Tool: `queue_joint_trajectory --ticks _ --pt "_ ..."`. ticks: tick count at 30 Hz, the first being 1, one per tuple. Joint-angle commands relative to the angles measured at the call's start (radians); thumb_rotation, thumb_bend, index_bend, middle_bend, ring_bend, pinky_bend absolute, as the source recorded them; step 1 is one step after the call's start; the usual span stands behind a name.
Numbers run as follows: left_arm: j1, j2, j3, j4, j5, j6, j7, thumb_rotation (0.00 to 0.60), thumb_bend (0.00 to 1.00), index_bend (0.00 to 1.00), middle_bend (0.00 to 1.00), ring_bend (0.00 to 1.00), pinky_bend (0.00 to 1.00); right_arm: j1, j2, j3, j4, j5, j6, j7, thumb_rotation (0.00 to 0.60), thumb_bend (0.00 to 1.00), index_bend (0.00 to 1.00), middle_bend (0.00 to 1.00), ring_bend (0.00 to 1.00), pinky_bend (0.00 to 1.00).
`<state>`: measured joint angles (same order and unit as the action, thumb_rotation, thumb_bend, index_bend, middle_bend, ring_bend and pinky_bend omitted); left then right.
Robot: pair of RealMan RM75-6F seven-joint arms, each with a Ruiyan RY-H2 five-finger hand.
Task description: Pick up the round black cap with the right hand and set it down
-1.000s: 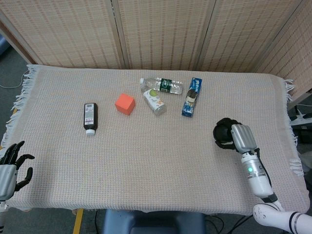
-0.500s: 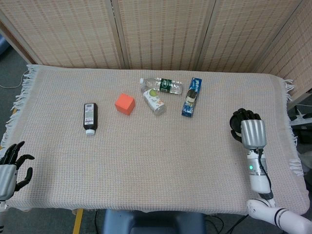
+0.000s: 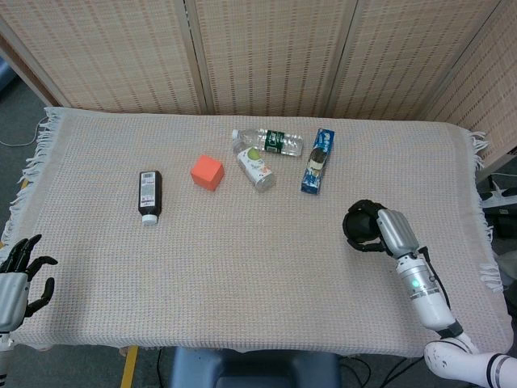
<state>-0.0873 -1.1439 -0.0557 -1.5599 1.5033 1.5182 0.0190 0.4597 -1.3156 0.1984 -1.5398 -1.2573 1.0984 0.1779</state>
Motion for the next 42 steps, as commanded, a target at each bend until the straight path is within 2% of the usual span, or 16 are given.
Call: queue_joint_trajectory --ticks 1,3,6,14,19,22,30,42 --pt "0.0 0.0 -0.001 0.0 -0.001 0.001 0.0 0.6 0.48 0.39 0.07 0.07 0.31 -0.004 -0.107 0.026 0.139 0.081 0.181 -0.429 0.6 0.41 0.81 0.67 0.73 0.99" --pt "0.001 0.0 -0.002 0.001 -0.002 0.003 -0.001 0.6 0.48 0.39 0.07 0.07 0.31 -0.004 -0.176 0.039 0.223 0.067 0.276 -0.52 0.6 0.41 0.81 0.67 0.73 0.99" --pt "0.002 0.0 -0.003 0.001 -0.003 0.004 -0.002 0.6 0.48 0.39 0.07 0.07 0.31 -0.005 -0.235 0.037 0.299 0.035 0.324 -0.513 0.6 0.41 0.81 0.67 0.73 0.99" --pt "0.002 0.0 0.0 -0.001 0.002 0.005 0.001 0.6 0.48 0.39 0.07 0.07 0.31 -0.015 -0.188 0.016 0.213 0.044 0.21 -0.414 0.6 0.41 0.81 0.67 0.73 0.99" --pt "0.002 0.001 0.0 -0.001 0.0 0.003 -0.002 0.6 0.48 0.39 0.07 0.07 0.31 -0.013 -0.073 0.011 0.037 0.142 0.022 -0.339 0.6 0.41 0.82 0.67 0.73 0.99" --pt "0.001 0.001 0.0 -0.001 0.003 0.004 0.0 0.6 0.48 0.39 0.07 0.07 0.31 -0.006 -0.042 0.009 0.0 0.18 -0.016 -0.368 0.6 0.41 0.82 0.67 0.73 0.99" --pt "0.003 0.002 0.001 -0.003 0.002 0.005 -0.001 0.6 0.47 0.39 0.07 0.07 0.31 0.021 -0.07 0.002 0.039 0.313 -0.035 -0.517 0.6 0.41 0.82 0.67 0.73 0.99" --pt "0.001 0.002 0.002 -0.004 0.002 0.001 0.002 0.6 0.48 0.39 0.07 0.07 0.31 0.052 -0.167 -0.011 0.187 0.332 -0.061 -0.547 0.6 0.41 0.81 0.67 0.73 0.99"
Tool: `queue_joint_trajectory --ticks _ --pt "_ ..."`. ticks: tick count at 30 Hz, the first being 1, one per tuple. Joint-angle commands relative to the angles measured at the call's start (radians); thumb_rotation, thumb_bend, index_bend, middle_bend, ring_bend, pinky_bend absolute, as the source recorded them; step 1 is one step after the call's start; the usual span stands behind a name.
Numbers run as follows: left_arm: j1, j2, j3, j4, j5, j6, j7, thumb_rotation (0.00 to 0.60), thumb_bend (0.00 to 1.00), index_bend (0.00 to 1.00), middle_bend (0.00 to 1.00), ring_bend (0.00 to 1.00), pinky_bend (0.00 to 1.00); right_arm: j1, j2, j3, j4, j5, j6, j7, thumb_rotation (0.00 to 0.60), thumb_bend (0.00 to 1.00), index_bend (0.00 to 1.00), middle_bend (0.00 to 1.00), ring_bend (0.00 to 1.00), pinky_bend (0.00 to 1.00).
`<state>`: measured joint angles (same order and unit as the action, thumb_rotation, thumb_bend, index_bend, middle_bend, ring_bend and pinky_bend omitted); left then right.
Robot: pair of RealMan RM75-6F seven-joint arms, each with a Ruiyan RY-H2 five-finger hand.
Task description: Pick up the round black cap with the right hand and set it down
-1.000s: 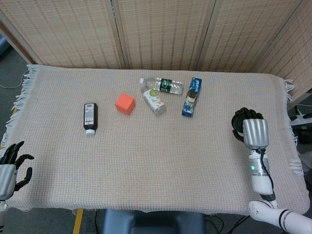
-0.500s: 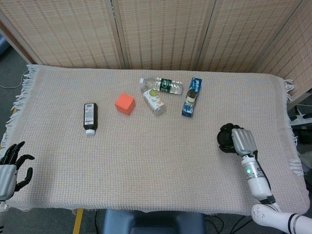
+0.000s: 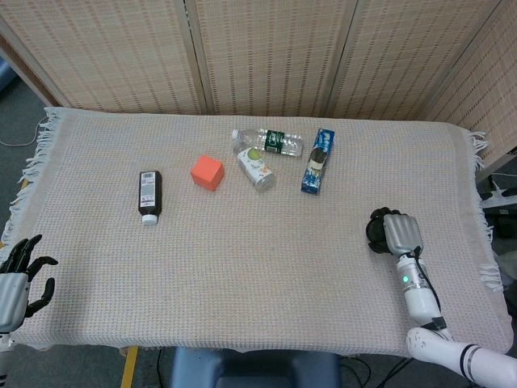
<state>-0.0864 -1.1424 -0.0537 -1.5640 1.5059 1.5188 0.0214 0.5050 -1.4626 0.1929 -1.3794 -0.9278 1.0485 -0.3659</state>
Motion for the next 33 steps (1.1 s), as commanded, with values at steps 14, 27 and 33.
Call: queue_joint_trajectory --ticks 14,27,33 --pt "0.001 0.002 0.0 -0.002 0.0 0.0 -0.001 0.6 0.47 0.39 0.07 0.07 0.31 0.012 -0.091 -0.023 0.139 -0.035 -0.013 0.0 0.6 0.41 0.8 0.67 0.7 0.97" --pt "0.001 0.002 0.0 -0.001 -0.001 0.0 -0.003 0.6 0.48 0.39 0.07 0.07 0.31 0.009 -0.085 -0.027 0.148 -0.015 -0.059 -0.018 0.6 0.39 0.56 0.45 0.41 0.74" --pt "0.001 0.002 -0.001 -0.001 -0.001 0.001 -0.003 0.6 0.48 0.39 0.07 0.07 0.31 0.02 -0.049 -0.037 0.11 0.043 -0.121 -0.065 0.6 0.37 0.36 0.3 0.23 0.63"
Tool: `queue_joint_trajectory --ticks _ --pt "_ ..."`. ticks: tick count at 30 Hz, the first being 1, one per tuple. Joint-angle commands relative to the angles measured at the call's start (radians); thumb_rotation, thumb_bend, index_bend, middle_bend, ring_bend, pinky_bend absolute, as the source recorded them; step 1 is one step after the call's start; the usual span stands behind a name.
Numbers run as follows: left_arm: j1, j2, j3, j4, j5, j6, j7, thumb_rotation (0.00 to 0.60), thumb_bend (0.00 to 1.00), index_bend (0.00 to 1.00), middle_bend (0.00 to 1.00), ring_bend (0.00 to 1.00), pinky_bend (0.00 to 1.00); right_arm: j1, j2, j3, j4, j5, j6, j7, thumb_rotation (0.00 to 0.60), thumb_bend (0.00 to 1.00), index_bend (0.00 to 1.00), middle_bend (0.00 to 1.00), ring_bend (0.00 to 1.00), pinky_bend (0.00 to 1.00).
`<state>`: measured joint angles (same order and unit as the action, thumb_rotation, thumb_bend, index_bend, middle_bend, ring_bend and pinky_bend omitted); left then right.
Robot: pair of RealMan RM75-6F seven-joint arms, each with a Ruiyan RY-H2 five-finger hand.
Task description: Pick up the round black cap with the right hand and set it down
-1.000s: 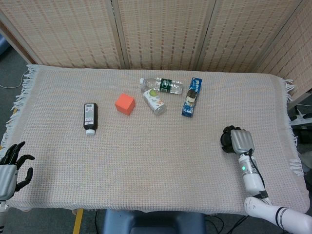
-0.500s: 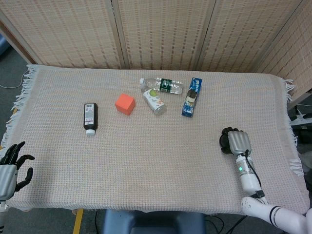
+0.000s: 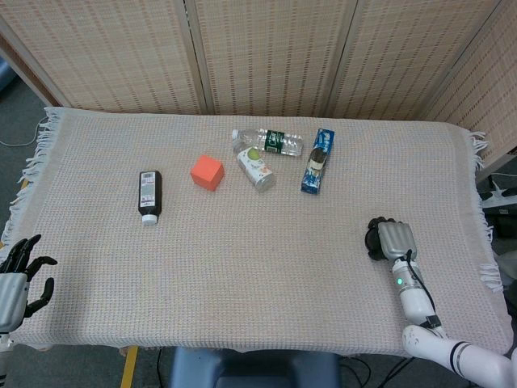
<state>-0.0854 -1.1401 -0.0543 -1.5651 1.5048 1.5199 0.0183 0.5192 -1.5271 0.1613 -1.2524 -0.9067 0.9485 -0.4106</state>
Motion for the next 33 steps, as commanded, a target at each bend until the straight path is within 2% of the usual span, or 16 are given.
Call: queue_joint_trajectory --ticks 1,4,7,9,14,25,30,33 --pt "0.0 0.0 0.0 0.0 0.0 -0.001 0.0 0.6 0.48 0.39 0.07 0.07 0.31 0.008 0.021 -0.008 -0.023 0.03 -0.029 -0.027 0.6 0.37 0.34 0.28 0.2 0.61" --pt "-0.001 -0.001 0.0 0.001 -0.001 -0.002 0.001 0.6 0.48 0.39 0.07 0.07 0.31 0.017 0.047 -0.015 -0.054 0.069 -0.068 -0.05 0.6 0.34 0.17 0.16 0.08 0.49" --pt "-0.001 -0.001 0.0 0.001 -0.003 -0.004 0.002 0.6 0.48 0.39 0.07 0.07 0.31 0.026 0.073 -0.02 -0.087 0.096 -0.091 -0.063 0.6 0.33 0.04 0.06 0.01 0.38" --pt "-0.001 -0.001 0.0 0.001 -0.003 -0.005 0.001 0.6 0.48 0.39 0.07 0.07 0.31 0.029 0.086 -0.024 -0.105 0.102 -0.094 -0.064 0.6 0.32 0.0 0.01 0.0 0.3" --pt "-0.001 -0.001 0.0 0.0 -0.003 -0.004 0.001 0.6 0.48 0.39 0.07 0.07 0.31 0.032 0.115 -0.03 -0.144 0.102 -0.099 -0.048 0.6 0.31 0.0 0.0 0.0 0.18" --pt "-0.002 -0.003 0.001 0.002 -0.003 -0.008 0.006 0.6 0.47 0.39 0.07 0.07 0.31 0.017 0.2 -0.033 -0.256 0.052 -0.066 0.023 0.6 0.3 0.0 0.0 0.0 0.11" --pt "-0.003 -0.004 0.002 0.001 -0.004 -0.01 0.011 0.6 0.48 0.39 0.07 0.07 0.31 0.006 0.214 -0.033 -0.282 0.035 -0.027 0.038 0.6 0.3 0.0 0.0 0.0 0.11" --pt "-0.003 -0.004 0.002 0.001 -0.004 -0.01 0.013 0.6 0.48 0.39 0.07 0.07 0.31 0.004 0.217 -0.034 -0.287 0.029 -0.018 0.043 0.6 0.3 0.0 0.0 0.0 0.17"
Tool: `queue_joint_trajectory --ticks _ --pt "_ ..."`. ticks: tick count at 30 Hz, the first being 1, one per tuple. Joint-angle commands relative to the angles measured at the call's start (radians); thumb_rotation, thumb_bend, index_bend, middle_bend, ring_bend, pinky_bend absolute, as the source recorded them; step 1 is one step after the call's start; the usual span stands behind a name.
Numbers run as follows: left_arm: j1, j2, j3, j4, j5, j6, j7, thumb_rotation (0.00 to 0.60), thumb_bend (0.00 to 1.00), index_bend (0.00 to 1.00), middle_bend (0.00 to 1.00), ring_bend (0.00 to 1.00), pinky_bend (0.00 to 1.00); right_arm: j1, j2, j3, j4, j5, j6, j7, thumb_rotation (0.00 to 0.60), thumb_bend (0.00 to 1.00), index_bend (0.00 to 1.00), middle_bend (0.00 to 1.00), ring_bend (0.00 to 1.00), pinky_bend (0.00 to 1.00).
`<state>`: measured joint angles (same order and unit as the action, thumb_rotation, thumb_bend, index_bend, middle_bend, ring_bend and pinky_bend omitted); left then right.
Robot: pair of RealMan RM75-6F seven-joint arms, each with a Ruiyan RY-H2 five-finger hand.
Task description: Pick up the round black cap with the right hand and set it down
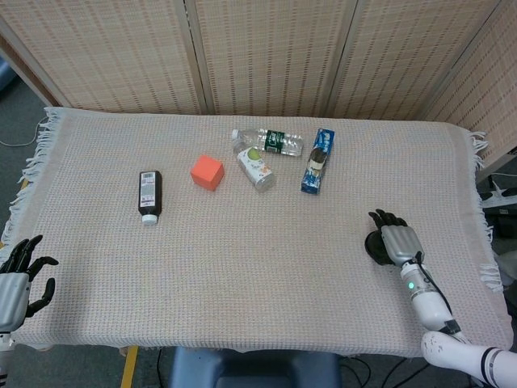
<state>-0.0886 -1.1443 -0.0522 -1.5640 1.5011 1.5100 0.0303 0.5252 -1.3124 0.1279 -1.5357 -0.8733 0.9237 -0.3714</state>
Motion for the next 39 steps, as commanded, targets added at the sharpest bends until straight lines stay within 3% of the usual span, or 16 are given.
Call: queue_joint_trajectory --ticks 1,4,10,16,22,31,39 --pt "0.0 -0.001 0.0 0.0 0.0 0.0 0.002 0.6 0.48 0.39 0.07 0.07 0.31 -0.004 0.003 -0.002 -0.006 -0.007 0.011 0.006 0.6 0.3 0.01 0.0 0.0 0.2" --pt "-0.001 -0.002 0.001 0.001 -0.001 -0.003 0.006 0.6 0.48 0.39 0.07 0.07 0.31 -0.004 -0.004 -0.007 0.0 -0.009 0.023 0.0 0.6 0.3 0.06 0.02 0.01 0.29" --pt "0.0 -0.001 -0.001 0.001 -0.002 0.0 0.004 0.6 0.48 0.39 0.08 0.07 0.31 0.011 -0.021 -0.014 0.021 0.026 0.01 -0.026 0.6 0.3 0.17 0.1 0.1 0.38" --pt "0.0 -0.001 -0.001 0.001 -0.002 0.001 0.0 0.6 0.48 0.39 0.08 0.07 0.31 0.018 -0.036 -0.012 0.029 0.039 0.021 -0.033 0.6 0.3 0.3 0.24 0.26 0.52" --pt "0.001 -0.001 -0.001 0.001 -0.001 0.002 0.001 0.6 0.48 0.39 0.08 0.07 0.31 0.014 -0.045 -0.009 0.035 0.036 0.051 -0.032 0.6 0.3 0.52 0.41 0.48 0.72" --pt "0.0 -0.001 -0.001 0.0 -0.003 -0.001 0.004 0.6 0.48 0.39 0.08 0.07 0.31 -0.009 -0.063 0.003 0.046 -0.026 0.13 -0.002 0.6 0.3 0.61 0.46 0.54 0.74" --pt "0.001 0.0 -0.001 -0.002 -0.004 0.001 0.005 0.6 0.48 0.39 0.08 0.07 0.31 -0.04 0.013 0.016 -0.074 -0.099 0.147 0.093 0.6 0.3 0.61 0.46 0.54 0.74"
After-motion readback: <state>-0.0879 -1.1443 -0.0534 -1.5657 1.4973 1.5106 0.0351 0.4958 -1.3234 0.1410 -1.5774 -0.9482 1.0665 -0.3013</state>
